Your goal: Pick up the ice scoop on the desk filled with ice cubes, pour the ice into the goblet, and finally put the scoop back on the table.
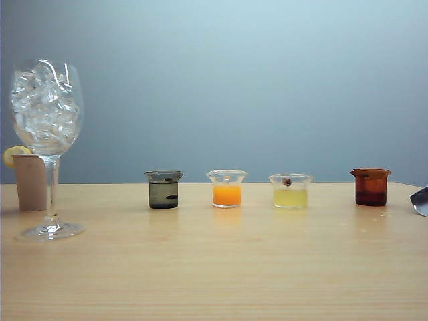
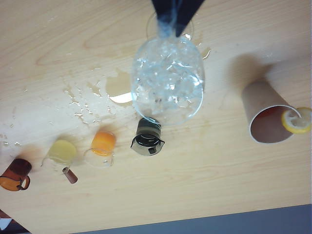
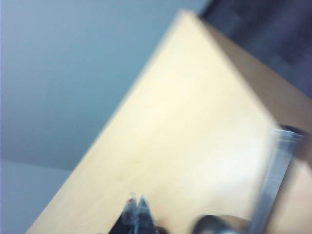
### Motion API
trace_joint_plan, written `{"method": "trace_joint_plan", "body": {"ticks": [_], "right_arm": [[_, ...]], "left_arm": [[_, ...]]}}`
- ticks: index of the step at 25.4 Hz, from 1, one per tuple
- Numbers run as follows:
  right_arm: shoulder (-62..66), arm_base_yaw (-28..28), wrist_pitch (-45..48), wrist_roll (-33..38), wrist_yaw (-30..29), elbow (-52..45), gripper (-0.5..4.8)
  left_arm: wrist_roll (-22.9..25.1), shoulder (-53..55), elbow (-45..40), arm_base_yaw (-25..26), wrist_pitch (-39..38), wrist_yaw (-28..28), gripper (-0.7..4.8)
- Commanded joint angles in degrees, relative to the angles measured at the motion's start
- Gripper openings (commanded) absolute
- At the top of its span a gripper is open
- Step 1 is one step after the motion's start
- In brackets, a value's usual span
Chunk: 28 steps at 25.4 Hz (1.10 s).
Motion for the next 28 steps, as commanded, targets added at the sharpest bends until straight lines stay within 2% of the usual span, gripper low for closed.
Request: {"method": "trace_joint_plan", "body": {"ticks": [1,3,6,9,10,11,13,16,18,22,25,26,28], "right_arm": [[-5.0,2.1,-2.4,-0.5,2.6,0.3,-0.09],[-7.6,4.0,-3.7,-0.6,3.5,0.3,-0.09],[-13.7,9.6,-8.1,-5.2,5.7,0.3,-0.09],[-18.3,15.4,-11.7,-9.9,10.9,0.3,-0.09],[-20.7,19.3,-13.2,-10.7,13.5,0.3,-0.09],[-21.6,21.0,-13.6,-10.7,14.2,0.3,-0.09],[-24.9,28.2,-15.7,-16.3,15.3,0.3,-0.09],[-28.1,33.5,-21.1,-21.9,21.9,0.2,-0.09],[-32.9,37.6,-22.9,-26.1,26.7,-2.2,-0.09],[-42.0,41.8,-19.3,-26.1,32.4,-9.7,-0.09],[-48.0,43.1,-18.0,-25.9,33.8,-15.2,-0.09],[-52.0,43.1,-17.9,-23.4,33.9,-18.7,-0.09],[-57.8,43.8,-17.9,-24.2,36.2,-22.9,-0.09]], "left_arm": [[0.0,-0.2,0.2,-0.1,0.7,0.3,-0.05],[0.0,-0.1,0.2,-0.5,0.7,0.2,-0.05],[0.0,-0.2,0.2,-2.5,0.8,0.2,-0.05],[0.0,-0.1,0.2,-4.3,1.0,0.3,-0.05],[-0.1,0.0,0.2,-5.4,1.9,0.6,-0.05],[-1.2,0.0,0.2,-5.9,2.5,1.6,-0.04],[-2.8,-0.1,0.2,-6.2,2.4,3.0,-0.05],[-7.9,-0.7,0.2,-6.2,2.5,1.8,-0.05],[-9.2,-3.0,0.2,-6.2,2.6,0.9,-0.05],[-10.7,-8.4,-0.2,-6.2,2.9,-3.9,-0.05],[-10.8,-12.4,-0.9,-6.2,3.6,-8.3,-0.05],[-10.7,-14.7,-2.1,-6.2,4.7,-9.2,-0.05],[-12.1,-17.6,-4.8,-6.2,5.1,-9.2,-0.05]]}}
